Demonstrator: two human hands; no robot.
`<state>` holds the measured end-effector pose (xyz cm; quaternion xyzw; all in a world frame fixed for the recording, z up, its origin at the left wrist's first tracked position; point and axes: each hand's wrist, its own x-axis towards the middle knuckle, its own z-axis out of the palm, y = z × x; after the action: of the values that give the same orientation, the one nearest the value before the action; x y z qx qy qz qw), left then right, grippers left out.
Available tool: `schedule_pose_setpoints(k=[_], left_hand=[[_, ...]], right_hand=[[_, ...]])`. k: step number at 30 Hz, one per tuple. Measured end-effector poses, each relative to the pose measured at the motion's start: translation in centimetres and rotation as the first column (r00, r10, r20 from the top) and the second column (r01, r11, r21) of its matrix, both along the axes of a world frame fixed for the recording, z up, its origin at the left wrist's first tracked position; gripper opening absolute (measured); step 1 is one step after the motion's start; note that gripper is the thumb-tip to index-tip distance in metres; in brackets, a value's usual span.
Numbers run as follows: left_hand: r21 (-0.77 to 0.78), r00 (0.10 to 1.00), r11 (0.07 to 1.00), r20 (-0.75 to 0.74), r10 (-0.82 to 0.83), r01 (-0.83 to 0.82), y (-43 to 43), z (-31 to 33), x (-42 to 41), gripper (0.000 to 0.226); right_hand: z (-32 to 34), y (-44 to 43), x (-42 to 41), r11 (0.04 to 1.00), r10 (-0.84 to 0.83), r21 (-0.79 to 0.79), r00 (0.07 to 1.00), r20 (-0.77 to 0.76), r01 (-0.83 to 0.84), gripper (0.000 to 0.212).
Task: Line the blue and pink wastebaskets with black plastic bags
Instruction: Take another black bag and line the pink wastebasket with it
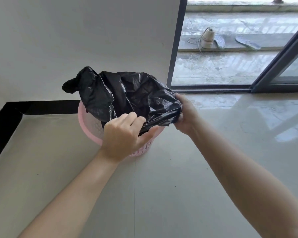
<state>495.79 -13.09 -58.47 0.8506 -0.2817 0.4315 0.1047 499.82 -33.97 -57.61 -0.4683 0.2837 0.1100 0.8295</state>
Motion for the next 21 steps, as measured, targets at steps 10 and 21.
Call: schedule_pose_setpoints(k=[10,21], left_hand=[[-0.027,1.000,1.000,-0.010,0.007,-0.008,1.0,-0.2,-0.1,0.042],[-0.102,0.999,0.994,-0.019,-0.047,0.045,1.1,0.0,-1.1,0.040]], right_hand=[[-1.9,-1.5,-0.3,0.988,0.128,-0.091,0.992,0.022,-0.125,0.019],[-2.4,2.6,0.5,0.961,-0.193,-0.215,0.979,-0.069,0.175,0.027]])
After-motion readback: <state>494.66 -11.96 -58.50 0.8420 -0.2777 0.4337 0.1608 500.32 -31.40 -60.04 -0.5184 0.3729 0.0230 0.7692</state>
